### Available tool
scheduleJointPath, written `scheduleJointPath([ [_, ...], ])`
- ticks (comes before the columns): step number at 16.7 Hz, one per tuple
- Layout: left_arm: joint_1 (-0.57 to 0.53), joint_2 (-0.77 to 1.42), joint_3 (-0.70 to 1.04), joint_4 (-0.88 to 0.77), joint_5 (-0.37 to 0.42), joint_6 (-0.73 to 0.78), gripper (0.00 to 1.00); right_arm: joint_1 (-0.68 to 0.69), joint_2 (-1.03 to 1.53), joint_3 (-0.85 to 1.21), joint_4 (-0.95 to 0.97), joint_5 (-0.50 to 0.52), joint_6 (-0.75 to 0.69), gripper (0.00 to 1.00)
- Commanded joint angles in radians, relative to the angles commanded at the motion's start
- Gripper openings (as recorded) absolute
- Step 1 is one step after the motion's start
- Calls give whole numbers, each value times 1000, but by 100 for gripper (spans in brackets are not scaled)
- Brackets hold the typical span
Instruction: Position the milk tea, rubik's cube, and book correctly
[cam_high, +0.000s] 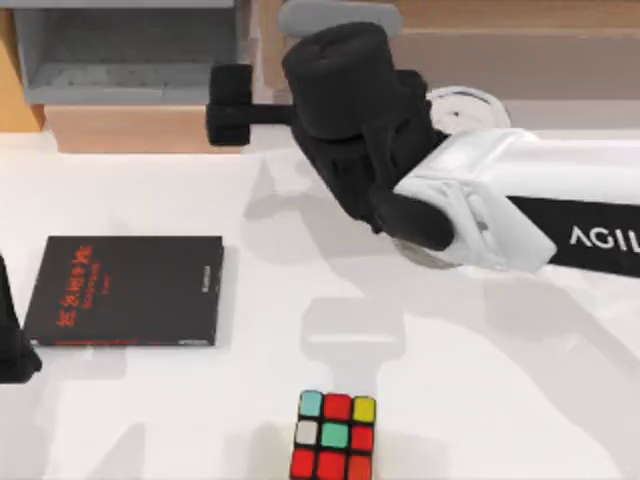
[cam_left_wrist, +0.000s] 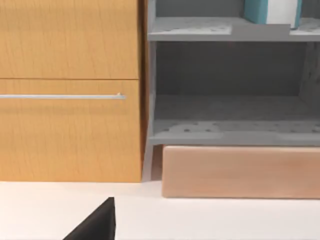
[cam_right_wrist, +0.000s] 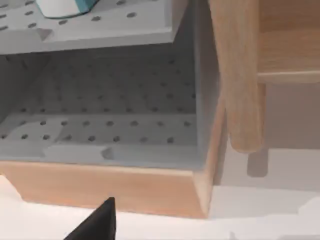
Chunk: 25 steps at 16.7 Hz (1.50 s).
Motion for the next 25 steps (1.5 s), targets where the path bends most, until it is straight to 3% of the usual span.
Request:
scheduleJointPath([
  [6, 0, 0, 0, 0, 0, 0, 100, 99, 44, 265, -801, -237, 342, 100],
  [12, 0, 0, 0, 0, 0, 0, 100, 182, 49, 318, -1285, -420, 623, 100],
  [17, 0, 0, 0, 0, 0, 0, 100, 209, 47, 286, -1406, -479, 713, 100],
  [25, 0, 0, 0, 0, 0, 0, 100, 207, 65, 230, -1333, -479, 710, 100],
])
